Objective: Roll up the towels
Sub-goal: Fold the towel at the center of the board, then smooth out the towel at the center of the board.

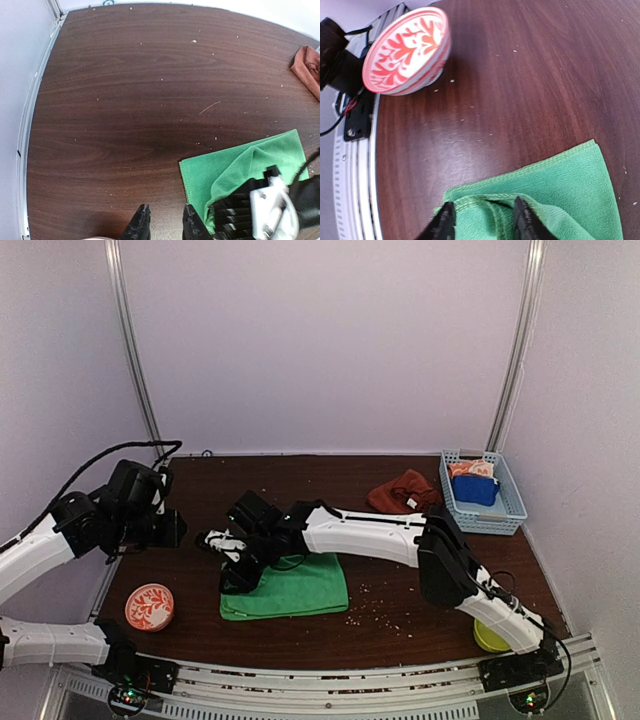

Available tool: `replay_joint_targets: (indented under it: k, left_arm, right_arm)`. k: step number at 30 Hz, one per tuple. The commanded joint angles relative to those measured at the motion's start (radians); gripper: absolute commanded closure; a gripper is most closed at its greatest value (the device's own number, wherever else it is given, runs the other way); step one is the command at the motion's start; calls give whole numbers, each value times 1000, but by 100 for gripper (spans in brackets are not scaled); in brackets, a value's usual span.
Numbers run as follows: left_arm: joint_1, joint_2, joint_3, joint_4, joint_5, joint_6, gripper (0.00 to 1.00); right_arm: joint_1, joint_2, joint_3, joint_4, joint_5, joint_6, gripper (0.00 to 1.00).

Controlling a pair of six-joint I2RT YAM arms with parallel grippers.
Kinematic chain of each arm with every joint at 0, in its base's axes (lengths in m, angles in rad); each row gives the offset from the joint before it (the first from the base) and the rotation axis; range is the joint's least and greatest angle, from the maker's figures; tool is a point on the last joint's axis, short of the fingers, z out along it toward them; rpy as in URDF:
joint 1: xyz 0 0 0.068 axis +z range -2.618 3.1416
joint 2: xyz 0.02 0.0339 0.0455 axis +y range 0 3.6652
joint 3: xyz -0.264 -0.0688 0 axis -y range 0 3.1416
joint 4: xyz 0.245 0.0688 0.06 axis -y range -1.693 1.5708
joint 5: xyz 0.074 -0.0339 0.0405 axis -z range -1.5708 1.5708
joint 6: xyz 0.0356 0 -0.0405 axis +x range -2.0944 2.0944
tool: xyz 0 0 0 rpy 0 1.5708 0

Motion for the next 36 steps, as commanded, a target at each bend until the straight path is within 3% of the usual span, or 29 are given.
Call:
replay_joint_targets:
  k: [1,8,9,13,17,22,28,33,36]
  left_arm:
    - [-1,33,0,16,1,-5,80]
    - [2,38,-30,58,45,-13,79]
    - [2,32,-48,75,74,-26,76]
    - [1,-24,-196,246,300,-67,47]
    - [1,-54,-274,314,354,-111,39]
    - [1,-35,-277,332,395,-62,39]
    - [-14,78,-258,356,506,27,46]
    - [-108,245,-147,302,480,124,55]
    - [-191,386,-30,205,421,163,58]
  right_arm:
    - [6,-165,-36,-4,-41,-43,57]
    - [-1,-206,-108,-11,-157,-88,56]
    - [-3,-198,-108,-7,-169,-68,56]
    - [-2,-172,-107,2,-177,-41,56]
    - [-5,-177,-98,-11,-189,-46,56]
    - [-38,-291,-196,-54,-197,-97,59]
    - [-187,-515,-600,54,-136,-86,67]
    - [-303,-610,-818,62,-83,-78,77]
    - [-310,-635,-880,48,-76,-97,79]
